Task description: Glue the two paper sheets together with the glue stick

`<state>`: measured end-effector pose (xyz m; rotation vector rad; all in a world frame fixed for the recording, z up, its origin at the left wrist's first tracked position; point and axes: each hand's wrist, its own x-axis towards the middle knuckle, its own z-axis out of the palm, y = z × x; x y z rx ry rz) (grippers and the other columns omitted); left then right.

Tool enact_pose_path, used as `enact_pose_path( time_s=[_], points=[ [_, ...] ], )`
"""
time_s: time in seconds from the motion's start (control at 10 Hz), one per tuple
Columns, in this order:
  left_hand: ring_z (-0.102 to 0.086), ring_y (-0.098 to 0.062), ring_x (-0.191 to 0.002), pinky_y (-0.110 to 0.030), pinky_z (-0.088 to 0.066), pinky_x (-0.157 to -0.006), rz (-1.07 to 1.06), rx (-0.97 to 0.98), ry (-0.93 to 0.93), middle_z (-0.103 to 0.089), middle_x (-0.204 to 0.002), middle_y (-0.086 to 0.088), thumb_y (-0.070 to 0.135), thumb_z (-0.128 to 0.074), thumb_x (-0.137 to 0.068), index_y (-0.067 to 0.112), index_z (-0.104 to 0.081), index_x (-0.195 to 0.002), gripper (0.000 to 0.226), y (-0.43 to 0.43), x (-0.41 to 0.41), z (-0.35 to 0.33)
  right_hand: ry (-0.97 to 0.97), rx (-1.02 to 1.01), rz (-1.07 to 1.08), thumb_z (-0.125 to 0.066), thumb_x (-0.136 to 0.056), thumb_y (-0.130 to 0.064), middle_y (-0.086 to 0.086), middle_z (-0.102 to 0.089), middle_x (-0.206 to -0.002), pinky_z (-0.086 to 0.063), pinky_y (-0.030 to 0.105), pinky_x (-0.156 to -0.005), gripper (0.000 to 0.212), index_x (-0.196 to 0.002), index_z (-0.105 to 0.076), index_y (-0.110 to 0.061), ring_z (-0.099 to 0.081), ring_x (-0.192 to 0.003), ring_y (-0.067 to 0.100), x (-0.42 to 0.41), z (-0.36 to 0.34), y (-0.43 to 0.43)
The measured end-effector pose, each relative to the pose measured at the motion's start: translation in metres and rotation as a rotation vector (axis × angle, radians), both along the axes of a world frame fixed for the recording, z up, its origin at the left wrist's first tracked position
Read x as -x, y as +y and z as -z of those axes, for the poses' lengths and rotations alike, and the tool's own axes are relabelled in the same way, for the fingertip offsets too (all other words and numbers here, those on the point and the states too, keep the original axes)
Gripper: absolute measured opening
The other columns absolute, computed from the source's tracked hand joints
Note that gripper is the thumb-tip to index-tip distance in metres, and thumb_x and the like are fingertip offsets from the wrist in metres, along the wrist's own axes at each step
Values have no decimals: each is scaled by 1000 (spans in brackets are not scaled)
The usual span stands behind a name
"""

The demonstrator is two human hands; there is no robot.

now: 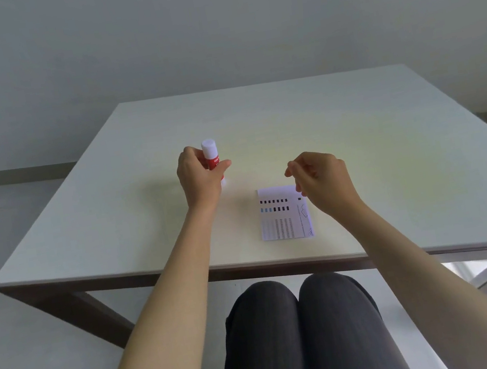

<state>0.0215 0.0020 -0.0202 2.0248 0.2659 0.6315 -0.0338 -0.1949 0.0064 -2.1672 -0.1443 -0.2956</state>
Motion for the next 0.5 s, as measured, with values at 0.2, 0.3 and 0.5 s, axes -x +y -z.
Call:
enact_pose_path(
  time_s=[0.2, 0.3, 0.5],
  points=[
    [-60, -29, -87, -26, -38, -70, -3, 15, 16, -64, -93, -15, 18, -80, -66, 11, -48, -81, 36, -2, 2, 5, 50, -25, -24, -50, -90, -19, 7, -64, -63, -54, 42, -72, 21, -78, -66, -12, -62, -64, 27, -3, 4, 4],
    [-60, -29, -102, -28, -42, -78, 45, -26, 148, -62, -109, -14, 22, -84, -64, 5, -55, -106, 54, 1, 3, 7, 62, -9, -3, -52, -89, -22, 7, -66, -71, -51, 38, -70, 17, -88, -66, -13, -64, -73, 29, -4, 8, 8],
    [-8, -24, -147, -41, -18, -116, 58, -59, 67, -14, -158, -10, 50, -69, -76, 13, -5, -150, 105, 8, 19, -10, 93, 172, 46, -48, -94, -27, 9, -63, -116, -46, 33, -82, 35, -125, -55, -14, -59, -99, 25, -11, 12, 10]
  ],
)
